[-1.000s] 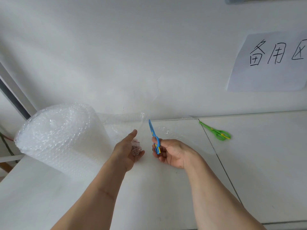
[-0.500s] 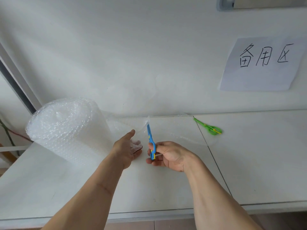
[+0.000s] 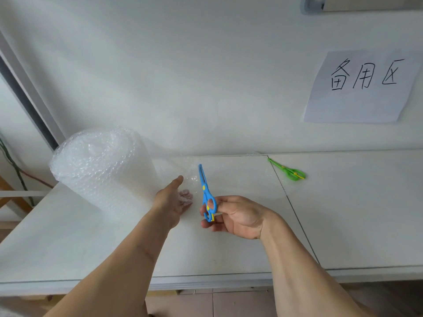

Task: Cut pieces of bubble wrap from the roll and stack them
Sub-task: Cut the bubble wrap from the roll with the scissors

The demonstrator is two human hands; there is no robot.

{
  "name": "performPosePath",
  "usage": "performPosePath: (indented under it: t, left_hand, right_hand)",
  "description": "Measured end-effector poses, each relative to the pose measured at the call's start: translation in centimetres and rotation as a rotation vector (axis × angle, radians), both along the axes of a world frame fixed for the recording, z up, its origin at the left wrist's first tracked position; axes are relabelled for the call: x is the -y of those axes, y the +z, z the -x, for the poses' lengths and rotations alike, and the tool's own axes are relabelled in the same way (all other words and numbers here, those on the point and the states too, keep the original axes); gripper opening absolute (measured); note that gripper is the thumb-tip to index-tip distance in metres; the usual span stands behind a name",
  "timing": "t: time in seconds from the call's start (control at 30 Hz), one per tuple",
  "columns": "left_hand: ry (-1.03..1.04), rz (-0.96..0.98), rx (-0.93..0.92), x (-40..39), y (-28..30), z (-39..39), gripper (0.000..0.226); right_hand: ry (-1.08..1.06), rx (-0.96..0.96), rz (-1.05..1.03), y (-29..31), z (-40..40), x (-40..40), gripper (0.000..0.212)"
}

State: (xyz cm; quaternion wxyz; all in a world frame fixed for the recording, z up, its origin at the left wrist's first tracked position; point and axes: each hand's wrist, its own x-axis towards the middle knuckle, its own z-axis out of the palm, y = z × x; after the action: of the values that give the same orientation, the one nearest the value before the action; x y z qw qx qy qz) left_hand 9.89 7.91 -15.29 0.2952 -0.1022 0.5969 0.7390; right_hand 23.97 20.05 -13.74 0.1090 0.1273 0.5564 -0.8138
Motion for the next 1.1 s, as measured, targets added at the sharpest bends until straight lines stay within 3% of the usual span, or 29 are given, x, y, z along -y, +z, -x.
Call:
performPosePath:
  t: [0.17,0.3,0.43,0.5,0.6,0.7,0.8,0.9,1.03,1.1]
  left_hand:
    - [0.037,0.088,-0.067,-0.5,0.3,-1.1,0.028]
    - [0.06,0.296,-0.218,-0.9,0.1,-2.0,0.063]
    - [0.001,0.476,-0.431,-2.2,0.4,-3.2,0.079]
    - [0.025,0.618,-0.635,-2.5,-0.2,-3.7,0.083]
    - [0.101,0.737,-1.117,-2.7,-1.0,-5.2,0.075]
    - [-0.146,0.69,-1.507,-3.7,-1.4,-6.1,0.058]
    - [-0.372,0.893,-1.449,-4.2,-2.3,-4.9,0.052]
    - [-0.323,1.05,-1.398,-3.9,-2.9,-3.9,0.055]
    - [-0.231,1.056,-1.396,-3.4,-3.4,-3.3,0.064]
    - [-0.244,1.073,-1.377,-3.4,-3.4,-3.1,0.055]
  right_hand:
    - [-0.06,-0.012,-0.1,0.6,-1.4,-0.4,0.005]
    - [-0.113,0.081,-0.394,1.2,-2.9,-2.1,0.008]
    - [-0.165,0.201,-0.717,0.6,-5.0,-4.4,0.01]
    - [-0.232,0.244,-0.787,0.5,-6.4,-5.6,0.012]
    - [-0.271,0.269,-0.839,0.4,-8.2,-7.0,0.014]
    - [-0.271,0.265,-0.869,-0.2,-9.2,-7.5,0.016]
    - [-0.305,0.289,-0.903,-1.0,-9.8,-8.0,0.018]
    - [-0.337,0.287,-0.898,-1.2,-10.3,-8.4,0.017]
    - [-0.29,0.268,-0.913,-0.8,-10.6,-8.4,0.016]
    - [-0.239,0.269,-0.964,-0.8,-10.4,-8.0,0.019]
